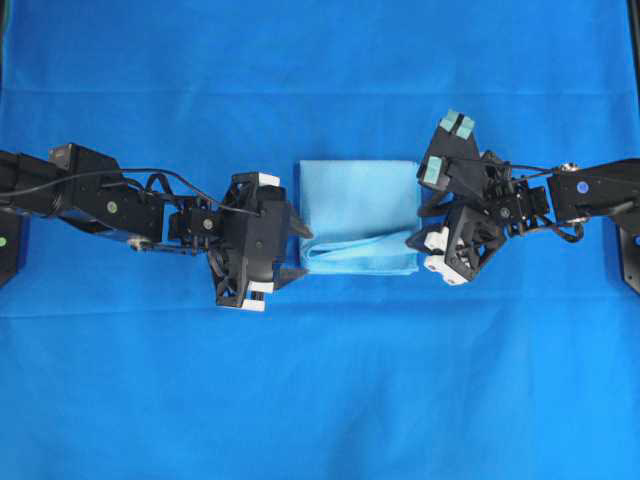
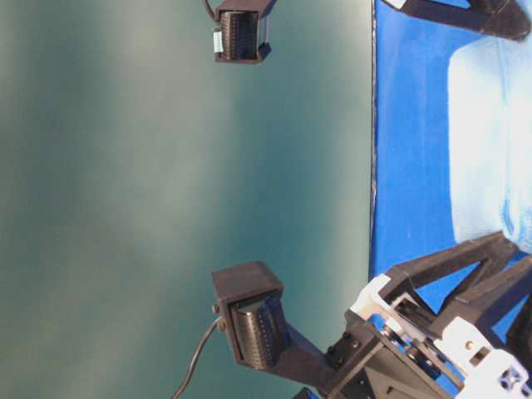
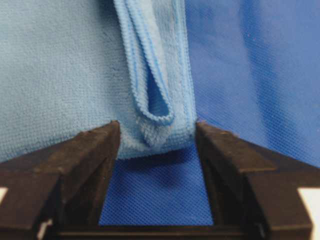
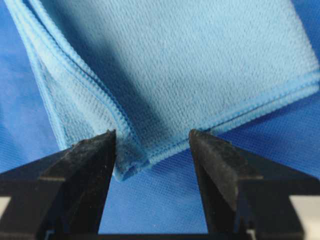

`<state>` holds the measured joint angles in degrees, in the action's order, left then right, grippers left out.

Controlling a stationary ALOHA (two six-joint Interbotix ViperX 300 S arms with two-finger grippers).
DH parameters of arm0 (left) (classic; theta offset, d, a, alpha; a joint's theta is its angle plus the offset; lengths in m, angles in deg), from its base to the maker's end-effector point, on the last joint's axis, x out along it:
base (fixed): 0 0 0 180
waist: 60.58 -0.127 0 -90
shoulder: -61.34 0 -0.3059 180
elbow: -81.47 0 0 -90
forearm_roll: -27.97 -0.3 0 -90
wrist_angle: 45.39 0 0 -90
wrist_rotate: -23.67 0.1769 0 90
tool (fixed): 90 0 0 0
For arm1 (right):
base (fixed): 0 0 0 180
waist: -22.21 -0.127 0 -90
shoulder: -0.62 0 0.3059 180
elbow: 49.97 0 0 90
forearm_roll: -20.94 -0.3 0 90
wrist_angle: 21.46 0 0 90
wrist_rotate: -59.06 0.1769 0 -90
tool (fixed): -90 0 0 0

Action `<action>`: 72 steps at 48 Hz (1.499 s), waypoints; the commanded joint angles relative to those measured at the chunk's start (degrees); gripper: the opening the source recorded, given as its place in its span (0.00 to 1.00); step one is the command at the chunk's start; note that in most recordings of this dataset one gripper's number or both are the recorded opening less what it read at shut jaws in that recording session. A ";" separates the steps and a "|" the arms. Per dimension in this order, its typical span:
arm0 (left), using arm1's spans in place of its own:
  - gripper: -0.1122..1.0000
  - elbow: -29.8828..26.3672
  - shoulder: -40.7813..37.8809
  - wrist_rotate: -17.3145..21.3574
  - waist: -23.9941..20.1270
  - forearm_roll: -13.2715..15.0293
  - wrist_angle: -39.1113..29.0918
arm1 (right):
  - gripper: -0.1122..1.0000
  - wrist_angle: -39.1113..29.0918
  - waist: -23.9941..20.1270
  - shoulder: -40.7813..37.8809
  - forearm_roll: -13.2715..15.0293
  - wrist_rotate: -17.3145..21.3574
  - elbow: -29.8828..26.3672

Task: Fold the light blue towel.

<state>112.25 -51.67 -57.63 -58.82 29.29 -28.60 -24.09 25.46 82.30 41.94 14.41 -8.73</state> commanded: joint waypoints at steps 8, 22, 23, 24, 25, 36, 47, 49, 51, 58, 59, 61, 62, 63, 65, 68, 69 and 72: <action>0.58 -0.35 7.47 0.70 0.18 0.00 -5.01 | 0.65 -7.12 -3.52 5.10 0.18 -0.35 -3.87; 0.58 2.20 23.64 2.20 0.09 0.09 -15.21 | 0.65 -19.34 -7.21 17.31 2.72 -0.79 -6.68; 0.58 2.55 24.79 2.37 0.18 0.09 -15.47 | 0.65 -19.86 -7.12 18.28 3.25 -0.88 -6.68; 0.58 3.16 26.63 2.64 0.18 0.00 -15.82 | 0.65 -20.39 -7.12 19.16 3.87 -0.79 -6.59; 0.58 3.60 27.86 2.81 0.18 0.09 -16.08 | 0.65 -20.83 -7.12 20.04 4.57 -0.88 -6.42; 0.58 10.02 45.26 3.25 0.09 0.09 -16.52 | 0.65 -22.85 -7.12 32.43 11.25 -0.79 -2.72; 0.58 16.08 61.70 2.55 -0.09 0.00 -19.86 | 0.65 -23.20 -7.21 47.02 14.85 -0.97 1.49; 0.58 17.05 64.86 2.55 0.00 0.00 -21.53 | 0.65 -23.20 -7.12 49.31 15.47 -0.97 2.46; 0.58 17.75 67.15 2.55 0.00 0.00 -22.68 | 0.65 -23.20 -7.12 51.59 16.00 -0.97 3.52; 0.58 21.27 74.09 2.02 -0.53 0.09 -25.14 | 0.65 -23.20 -7.12 58.71 16.79 -0.97 8.09; 0.58 21.80 74.88 1.85 -0.62 0.00 -25.31 | 0.65 -23.20 -7.12 59.50 16.96 -0.97 8.61; 0.58 23.03 76.38 1.58 -0.88 0.09 -25.66 | 0.65 -23.03 -7.12 60.82 17.14 -0.97 9.93; 0.58 23.64 77.17 1.32 -0.97 0.00 -25.75 | 0.65 -23.03 -7.12 61.52 17.14 -0.88 10.63; 0.58 24.26 77.87 1.14 -1.14 0.00 -25.84 | 0.65 -22.94 -7.12 62.14 17.14 -0.88 11.34; 0.58 25.58 79.28 0.44 -1.49 0.09 -26.10 | 0.65 -22.85 -7.12 63.63 17.14 -0.79 13.10; 0.58 27.86 81.65 -0.26 -2.02 0.09 -26.10 | 0.65 -22.15 -7.03 65.13 17.14 -0.53 14.94; 0.58 28.48 82.35 -0.44 -2.20 0.09 -26.19 | 0.65 -21.88 -6.94 65.48 17.14 -0.35 15.47; 0.58 29.97 83.94 -1.23 -2.46 0.09 -26.19 | 0.65 -20.74 -6.86 66.45 17.14 -0.09 17.31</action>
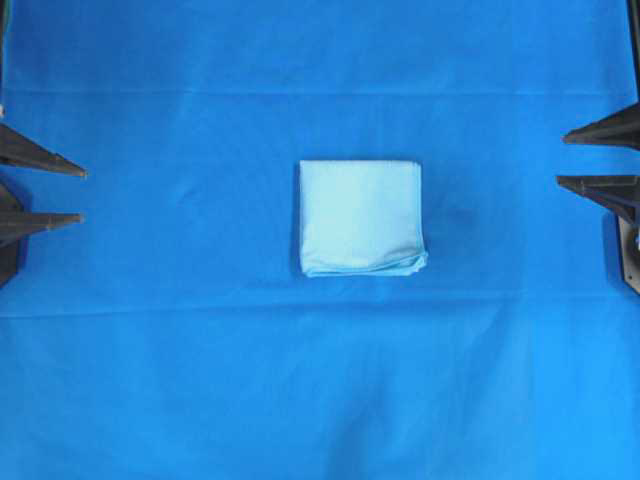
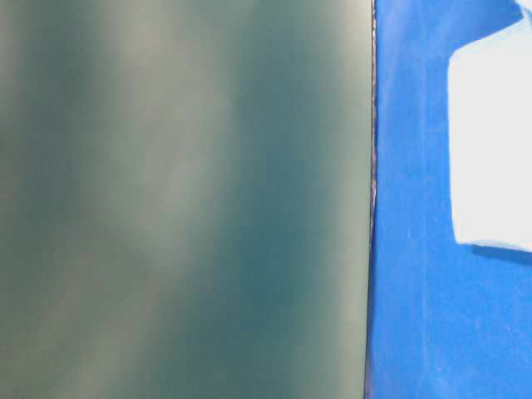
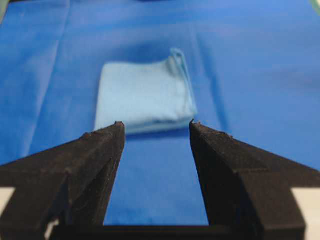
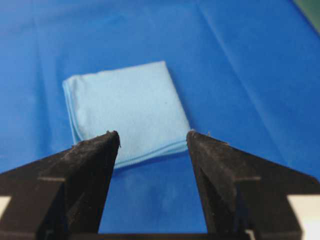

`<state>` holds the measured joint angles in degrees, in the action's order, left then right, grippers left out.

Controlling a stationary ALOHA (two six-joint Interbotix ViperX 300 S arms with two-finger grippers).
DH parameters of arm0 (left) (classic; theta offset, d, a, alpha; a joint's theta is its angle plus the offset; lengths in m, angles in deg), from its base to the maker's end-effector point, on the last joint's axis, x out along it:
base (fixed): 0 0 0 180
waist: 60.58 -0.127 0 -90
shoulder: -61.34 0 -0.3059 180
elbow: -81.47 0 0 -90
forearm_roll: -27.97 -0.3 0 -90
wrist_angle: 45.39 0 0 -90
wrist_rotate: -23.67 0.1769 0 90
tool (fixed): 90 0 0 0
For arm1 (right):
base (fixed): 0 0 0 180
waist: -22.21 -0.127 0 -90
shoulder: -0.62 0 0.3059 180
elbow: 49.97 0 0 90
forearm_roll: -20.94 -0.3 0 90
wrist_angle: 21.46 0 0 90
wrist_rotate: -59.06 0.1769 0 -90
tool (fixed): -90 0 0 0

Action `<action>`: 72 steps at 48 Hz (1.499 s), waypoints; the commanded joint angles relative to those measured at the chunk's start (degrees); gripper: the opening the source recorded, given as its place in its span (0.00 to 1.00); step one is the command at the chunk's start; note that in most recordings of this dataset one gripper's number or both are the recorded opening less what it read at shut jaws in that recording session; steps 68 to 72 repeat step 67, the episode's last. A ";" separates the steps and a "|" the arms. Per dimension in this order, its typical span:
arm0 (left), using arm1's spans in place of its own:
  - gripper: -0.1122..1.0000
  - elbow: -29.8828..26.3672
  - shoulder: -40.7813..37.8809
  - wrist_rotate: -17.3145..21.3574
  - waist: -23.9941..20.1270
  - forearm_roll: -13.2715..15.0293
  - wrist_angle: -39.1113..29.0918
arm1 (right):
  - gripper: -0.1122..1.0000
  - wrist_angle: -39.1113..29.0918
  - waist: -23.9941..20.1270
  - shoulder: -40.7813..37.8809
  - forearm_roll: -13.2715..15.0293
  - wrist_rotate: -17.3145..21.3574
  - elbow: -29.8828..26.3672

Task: Fold the light blue towel.

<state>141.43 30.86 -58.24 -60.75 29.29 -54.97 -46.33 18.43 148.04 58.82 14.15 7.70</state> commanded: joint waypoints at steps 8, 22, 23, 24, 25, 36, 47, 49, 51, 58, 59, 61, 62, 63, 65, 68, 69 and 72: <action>0.58 3.60 3.34 -2.46 -1.14 0.09 0.18 | 0.65 6.06 1.23 1.14 0.26 0.26 4.39; 0.58 4.13 3.08 -3.08 -1.32 0.09 0.62 | 0.65 7.82 3.43 0.26 0.00 0.35 5.89; 0.58 4.13 3.08 -3.08 -1.32 0.09 0.62 | 0.65 7.91 3.43 0.26 0.00 0.26 5.89; 0.58 4.13 3.08 -3.08 -1.32 0.09 0.62 | 0.65 7.91 3.52 0.26 0.00 0.26 5.89; 0.58 4.13 3.08 -3.08 -1.32 0.09 0.62 | 0.65 8.00 3.52 0.26 0.09 0.26 5.89; 0.58 4.22 3.08 -3.08 -1.32 0.09 0.62 | 0.64 8.09 3.43 0.09 -0.09 0.26 5.98; 0.58 4.22 3.08 -3.08 -1.32 0.09 0.53 | 0.64 8.17 3.43 -0.09 -0.09 0.35 6.06; 0.58 4.13 3.08 -3.08 -1.32 0.00 0.53 | 0.64 8.17 3.43 -0.09 -0.09 0.35 6.06; 0.58 4.13 3.08 -3.08 -1.32 0.00 0.62 | 0.64 8.17 3.43 -0.18 -0.09 0.35 6.06; 0.58 4.13 3.08 -3.08 -1.32 0.09 0.53 | 0.64 8.35 3.43 -0.18 -0.18 0.35 6.06; 0.58 4.13 3.08 -3.08 -1.32 0.09 0.53 | 0.64 8.35 3.43 -0.18 -0.09 0.35 6.06; 0.58 4.13 3.08 -3.08 -1.32 0.09 0.53 | 0.64 8.35 3.43 -0.26 -0.18 0.35 6.06; 0.58 4.13 3.08 -3.08 -1.32 0.09 0.53 | 0.64 8.35 3.43 -0.35 -0.18 0.35 6.06; 0.58 4.13 3.08 -3.08 -1.32 0.09 0.53 | 0.64 8.35 3.43 -0.35 -0.18 0.35 6.06; 0.58 4.13 3.08 -3.08 -1.32 0.09 0.53 | 0.64 8.35 3.43 -0.35 -0.18 0.35 6.15; 0.58 4.13 3.08 -3.08 -1.32 0.09 0.53 | 0.64 8.35 3.43 -0.35 -0.18 0.35 6.15; 0.58 4.13 3.08 -3.08 -1.32 0.09 0.53 | 0.64 8.35 3.43 -0.35 -0.18 0.35 6.15; 0.58 4.13 3.08 -3.08 -1.32 0.09 0.53 | 0.64 8.35 3.43 -0.35 -0.18 0.35 6.15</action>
